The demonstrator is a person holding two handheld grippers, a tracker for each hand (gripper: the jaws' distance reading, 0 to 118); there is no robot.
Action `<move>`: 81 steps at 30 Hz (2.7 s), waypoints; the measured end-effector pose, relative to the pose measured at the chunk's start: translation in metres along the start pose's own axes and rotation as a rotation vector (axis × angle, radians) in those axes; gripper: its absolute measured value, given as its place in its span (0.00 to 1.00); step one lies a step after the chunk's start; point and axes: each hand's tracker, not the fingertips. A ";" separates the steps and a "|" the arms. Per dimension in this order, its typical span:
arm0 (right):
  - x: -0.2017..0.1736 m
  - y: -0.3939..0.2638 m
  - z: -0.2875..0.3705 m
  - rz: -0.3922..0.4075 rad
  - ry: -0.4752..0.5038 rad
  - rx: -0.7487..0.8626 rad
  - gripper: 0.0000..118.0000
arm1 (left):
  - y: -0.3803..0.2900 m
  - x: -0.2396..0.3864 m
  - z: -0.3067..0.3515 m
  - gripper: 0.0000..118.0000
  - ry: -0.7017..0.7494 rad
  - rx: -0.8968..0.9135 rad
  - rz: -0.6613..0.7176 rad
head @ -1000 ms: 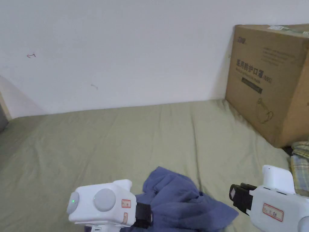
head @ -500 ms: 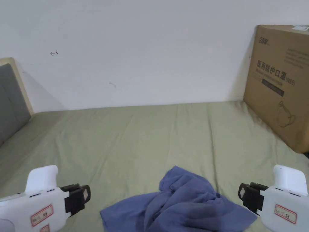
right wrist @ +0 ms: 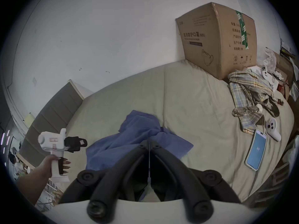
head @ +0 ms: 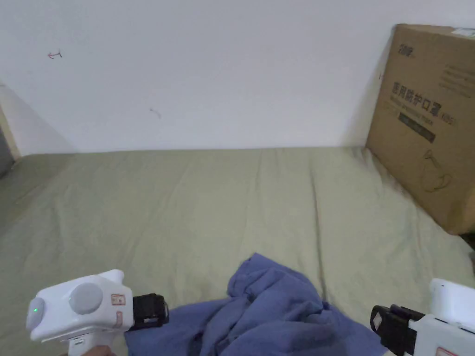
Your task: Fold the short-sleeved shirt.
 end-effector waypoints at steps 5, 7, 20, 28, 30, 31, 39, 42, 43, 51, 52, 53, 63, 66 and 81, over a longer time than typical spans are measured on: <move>0.027 -0.004 -0.018 -0.030 -0.066 -0.029 0.02 | -0.013 -0.003 -0.054 1.00 0.055 -0.057 -0.111; 0.039 -0.002 -0.026 -0.053 -0.087 -0.027 0.02 | -0.025 0.006 -0.046 1.00 0.125 0.029 -0.154; 0.099 0.020 -0.121 -0.200 -0.099 -0.285 0.93 | -0.054 -0.013 0.086 0.01 0.007 0.239 -0.239; 0.092 0.006 -0.178 -0.064 -0.189 -0.497 0.84 | -0.061 -0.023 0.105 0.01 -0.004 0.185 -0.227; 0.079 0.011 -0.163 0.000 -0.144 -0.448 0.29 | -0.057 -0.034 0.094 0.01 0.035 0.098 -0.175; 0.078 0.014 -0.158 0.000 -0.120 -0.446 0.04 | -0.055 -0.038 0.091 0.01 0.021 0.067 -0.139; 0.092 0.067 -0.077 -0.076 -0.037 -0.304 0.04 | -0.054 -0.046 0.143 0.01 0.035 0.178 -0.100; 0.095 0.095 -0.038 -0.048 -0.045 -0.229 0.04 | -0.037 -0.056 0.187 0.01 0.017 0.276 -0.134; 0.097 0.104 -0.025 -0.060 -0.031 -0.195 0.04 | -0.029 -0.059 0.202 0.01 -0.005 0.299 -0.118; 0.075 0.201 0.060 -0.057 0.004 0.004 0.04 | 0.047 -0.039 0.313 0.01 0.090 0.501 -0.304; 0.073 0.214 0.065 -0.049 0.001 0.029 0.04 | 0.055 -0.033 0.322 0.01 0.083 0.522 -0.305; 0.071 0.232 0.068 -0.033 -0.011 0.053 0.04 | 0.065 -0.030 0.332 0.01 0.080 0.534 -0.299; 0.052 0.368 0.071 -0.094 -0.032 0.294 0.04 | 0.180 0.006 0.363 0.01 0.101 0.699 -0.259; 0.050 0.390 0.065 -0.102 -0.034 0.327 0.04 | 0.203 0.014 0.356 0.01 0.103 0.740 -0.221; 0.151 0.146 -0.099 -0.091 -0.200 -0.185 0.04 | 0.078 -0.073 0.121 0.01 0.104 0.203 -0.077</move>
